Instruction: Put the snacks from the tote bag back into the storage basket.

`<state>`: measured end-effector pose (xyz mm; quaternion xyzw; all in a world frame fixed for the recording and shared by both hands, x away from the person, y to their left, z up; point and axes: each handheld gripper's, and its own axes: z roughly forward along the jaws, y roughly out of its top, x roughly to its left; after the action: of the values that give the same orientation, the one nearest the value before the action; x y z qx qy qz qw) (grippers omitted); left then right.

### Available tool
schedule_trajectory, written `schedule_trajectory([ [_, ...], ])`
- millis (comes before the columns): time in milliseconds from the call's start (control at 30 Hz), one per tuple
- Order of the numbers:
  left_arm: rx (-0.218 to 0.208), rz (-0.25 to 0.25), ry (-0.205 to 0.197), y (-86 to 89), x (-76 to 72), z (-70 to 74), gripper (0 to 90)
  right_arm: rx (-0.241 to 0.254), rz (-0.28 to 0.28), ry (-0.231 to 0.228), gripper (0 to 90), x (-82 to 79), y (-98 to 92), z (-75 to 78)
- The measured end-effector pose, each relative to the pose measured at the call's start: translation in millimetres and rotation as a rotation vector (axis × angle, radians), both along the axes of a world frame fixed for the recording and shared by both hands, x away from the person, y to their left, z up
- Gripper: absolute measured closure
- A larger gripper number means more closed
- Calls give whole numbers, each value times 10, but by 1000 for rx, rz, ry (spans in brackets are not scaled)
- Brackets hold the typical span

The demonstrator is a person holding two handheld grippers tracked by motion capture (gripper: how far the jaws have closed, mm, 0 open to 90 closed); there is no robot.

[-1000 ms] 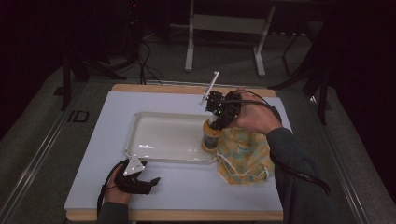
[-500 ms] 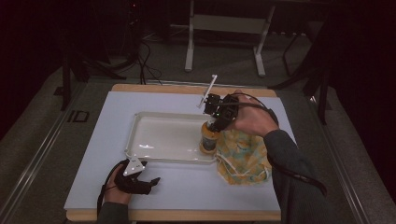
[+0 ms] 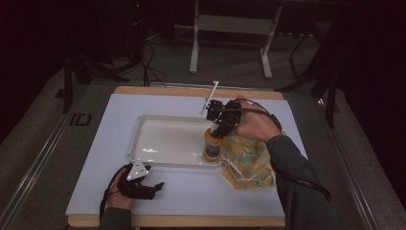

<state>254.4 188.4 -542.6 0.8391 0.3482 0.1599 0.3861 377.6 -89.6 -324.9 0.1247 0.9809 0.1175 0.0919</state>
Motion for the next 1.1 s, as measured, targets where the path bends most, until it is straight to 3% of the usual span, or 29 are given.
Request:
schedule_trajectory([
  [1100, 4, -1, 3, -1, 3, 1, 195, -20, 2, 23, 589, -7, 25, -200],
])
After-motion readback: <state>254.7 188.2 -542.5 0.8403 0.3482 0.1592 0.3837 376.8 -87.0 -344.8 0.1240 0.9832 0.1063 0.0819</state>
